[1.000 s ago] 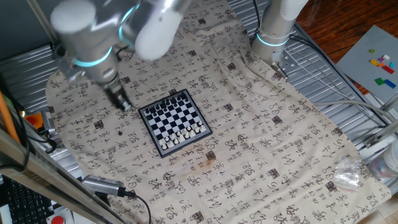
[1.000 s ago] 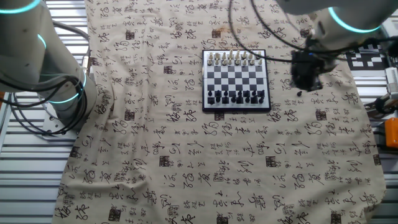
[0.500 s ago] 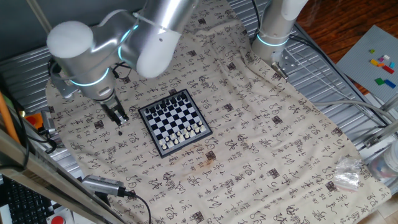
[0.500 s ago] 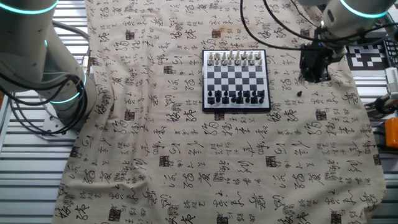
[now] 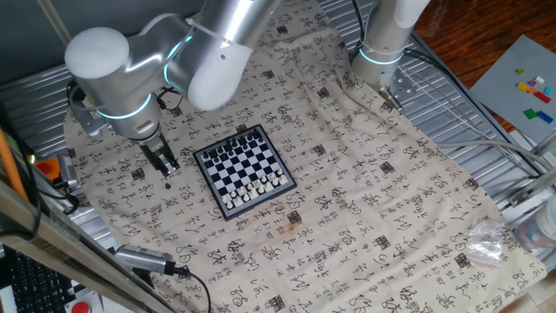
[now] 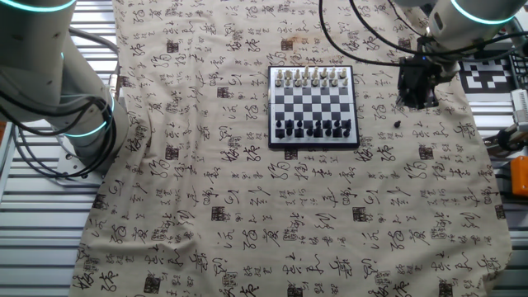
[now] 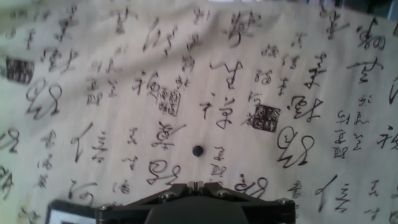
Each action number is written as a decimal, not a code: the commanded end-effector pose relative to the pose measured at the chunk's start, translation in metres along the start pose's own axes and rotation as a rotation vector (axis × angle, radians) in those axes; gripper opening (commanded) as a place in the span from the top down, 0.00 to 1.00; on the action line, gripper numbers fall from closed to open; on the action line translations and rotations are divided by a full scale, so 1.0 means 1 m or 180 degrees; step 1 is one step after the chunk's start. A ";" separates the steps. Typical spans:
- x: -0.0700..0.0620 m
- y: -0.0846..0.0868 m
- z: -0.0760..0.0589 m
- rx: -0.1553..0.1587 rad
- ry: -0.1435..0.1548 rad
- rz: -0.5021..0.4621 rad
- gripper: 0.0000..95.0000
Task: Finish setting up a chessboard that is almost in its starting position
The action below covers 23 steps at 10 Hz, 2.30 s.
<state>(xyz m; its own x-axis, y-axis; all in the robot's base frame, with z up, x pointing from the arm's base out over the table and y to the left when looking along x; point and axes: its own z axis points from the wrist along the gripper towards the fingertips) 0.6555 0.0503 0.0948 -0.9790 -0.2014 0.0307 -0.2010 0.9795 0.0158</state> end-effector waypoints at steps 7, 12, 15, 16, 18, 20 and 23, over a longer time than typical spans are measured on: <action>0.001 0.000 0.000 0.0020 -0.0017 0.0005 1.00; 0.001 0.000 0.000 -0.0002 0.0073 -0.0130 1.00; 0.001 0.000 0.000 -0.0001 0.0053 -0.0151 1.00; 0.001 0.000 0.000 -0.0003 0.0051 -0.0140 1.00; 0.001 0.000 0.000 -0.0004 0.0052 -0.0148 1.00; 0.001 0.000 0.000 -0.0004 0.0043 -0.0156 1.00; -0.001 -0.001 0.004 -0.0002 0.0042 -0.0160 0.80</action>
<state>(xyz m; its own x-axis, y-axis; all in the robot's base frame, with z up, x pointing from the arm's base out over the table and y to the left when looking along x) 0.6571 0.0495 0.0908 -0.9672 -0.2502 0.0442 -0.2496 0.9682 0.0187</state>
